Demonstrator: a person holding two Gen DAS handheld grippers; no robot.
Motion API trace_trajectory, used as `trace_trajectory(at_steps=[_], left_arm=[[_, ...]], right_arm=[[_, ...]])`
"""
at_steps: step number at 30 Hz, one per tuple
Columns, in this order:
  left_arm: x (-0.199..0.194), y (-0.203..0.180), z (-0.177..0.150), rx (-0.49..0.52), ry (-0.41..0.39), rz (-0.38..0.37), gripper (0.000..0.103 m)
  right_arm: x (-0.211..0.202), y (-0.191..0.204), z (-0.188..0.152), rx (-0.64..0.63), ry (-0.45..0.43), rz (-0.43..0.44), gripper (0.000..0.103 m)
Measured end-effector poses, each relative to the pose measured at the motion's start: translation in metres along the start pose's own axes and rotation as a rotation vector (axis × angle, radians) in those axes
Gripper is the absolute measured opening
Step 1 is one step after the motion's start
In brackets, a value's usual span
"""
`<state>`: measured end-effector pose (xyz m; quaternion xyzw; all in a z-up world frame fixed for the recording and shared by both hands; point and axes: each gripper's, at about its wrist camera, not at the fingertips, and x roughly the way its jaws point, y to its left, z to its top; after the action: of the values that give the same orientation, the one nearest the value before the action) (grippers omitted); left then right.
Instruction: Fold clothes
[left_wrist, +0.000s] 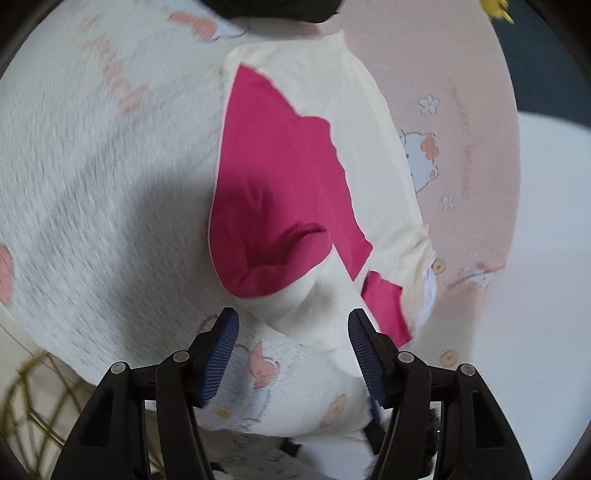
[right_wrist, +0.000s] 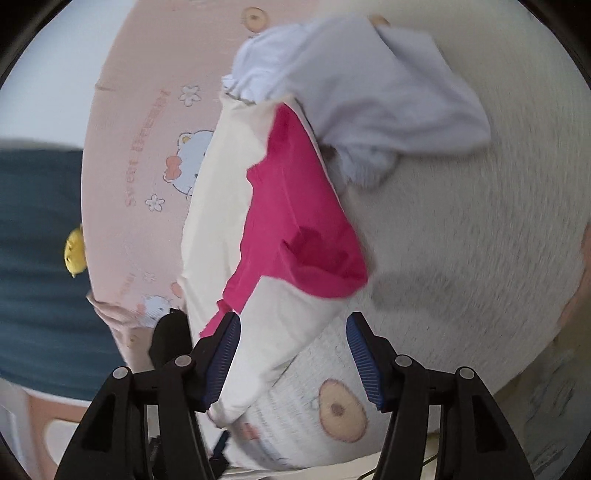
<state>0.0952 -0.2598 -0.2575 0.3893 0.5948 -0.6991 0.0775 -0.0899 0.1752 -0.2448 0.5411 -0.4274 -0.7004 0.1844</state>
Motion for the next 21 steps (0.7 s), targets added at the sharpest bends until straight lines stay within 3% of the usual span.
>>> trace_trajectory(at_steps=[8, 14, 17, 21], left_arm=[[0.027, 0.014, -0.006, -0.125, -0.002, -0.039, 0.059], [0.031, -0.004, 0.005, 0.009, -0.107, 0.008, 0.059], [0.035, -0.003, 0.010, -0.017, -0.126, -0.008, 0.059], [0.040, -0.006, 0.013, -0.004, -0.122, -0.006, 0.069]], right_arm=[[0.022, -0.001, -0.002, 0.000, 0.017, -0.046, 0.059], [0.038, 0.002, 0.000, -0.001, 0.001, -0.004, 0.059], [0.044, 0.004, 0.003, -0.015, -0.021, 0.015, 0.060], [0.045, 0.001, 0.007, 0.017, -0.048, 0.057, 0.061]])
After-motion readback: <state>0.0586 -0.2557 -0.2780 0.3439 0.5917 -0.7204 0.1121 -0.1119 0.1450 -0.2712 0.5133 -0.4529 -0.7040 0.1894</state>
